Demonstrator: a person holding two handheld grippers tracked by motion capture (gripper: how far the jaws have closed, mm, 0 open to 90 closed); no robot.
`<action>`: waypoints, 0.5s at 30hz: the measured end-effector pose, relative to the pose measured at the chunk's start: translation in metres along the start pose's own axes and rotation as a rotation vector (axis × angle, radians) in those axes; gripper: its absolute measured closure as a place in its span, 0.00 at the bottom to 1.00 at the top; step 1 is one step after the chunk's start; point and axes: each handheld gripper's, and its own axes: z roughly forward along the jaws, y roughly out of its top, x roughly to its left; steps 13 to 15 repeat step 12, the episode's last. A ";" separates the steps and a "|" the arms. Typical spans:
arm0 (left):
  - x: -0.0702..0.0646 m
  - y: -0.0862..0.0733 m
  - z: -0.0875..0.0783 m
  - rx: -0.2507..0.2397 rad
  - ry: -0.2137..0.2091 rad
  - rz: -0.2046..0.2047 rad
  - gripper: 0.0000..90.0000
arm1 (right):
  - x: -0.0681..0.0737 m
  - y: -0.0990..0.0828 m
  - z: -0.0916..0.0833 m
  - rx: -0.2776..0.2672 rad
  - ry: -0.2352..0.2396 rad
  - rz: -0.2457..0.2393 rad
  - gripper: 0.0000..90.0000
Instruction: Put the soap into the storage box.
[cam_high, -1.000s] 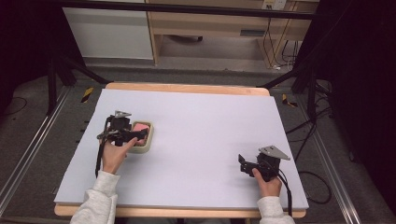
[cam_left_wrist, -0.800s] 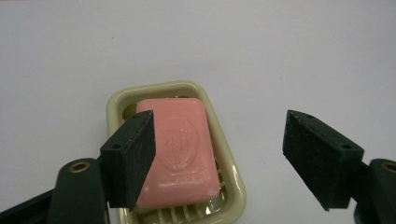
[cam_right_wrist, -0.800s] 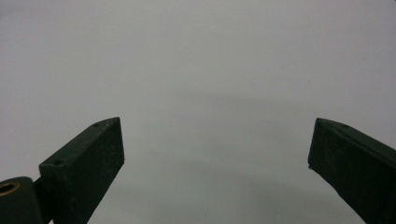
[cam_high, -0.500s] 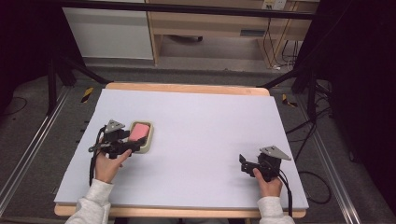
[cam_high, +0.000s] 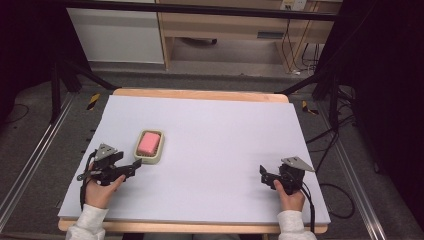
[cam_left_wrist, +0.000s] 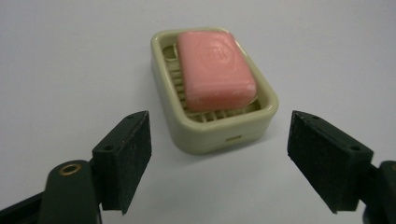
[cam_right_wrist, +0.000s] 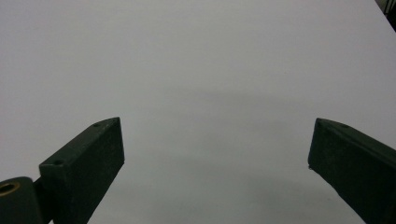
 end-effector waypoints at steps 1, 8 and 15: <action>0.001 -0.002 -0.001 0.006 0.002 -0.002 0.23 | -0.001 0.000 0.000 -0.001 -0.004 -0.002 0.04; 0.006 -0.015 -0.002 0.036 0.019 0.009 0.20 | -0.005 -0.001 -0.001 0.000 -0.018 0.006 0.04; 0.009 -0.018 0.000 0.052 0.029 0.001 0.21 | -0.005 -0.001 -0.001 0.003 -0.017 0.002 0.04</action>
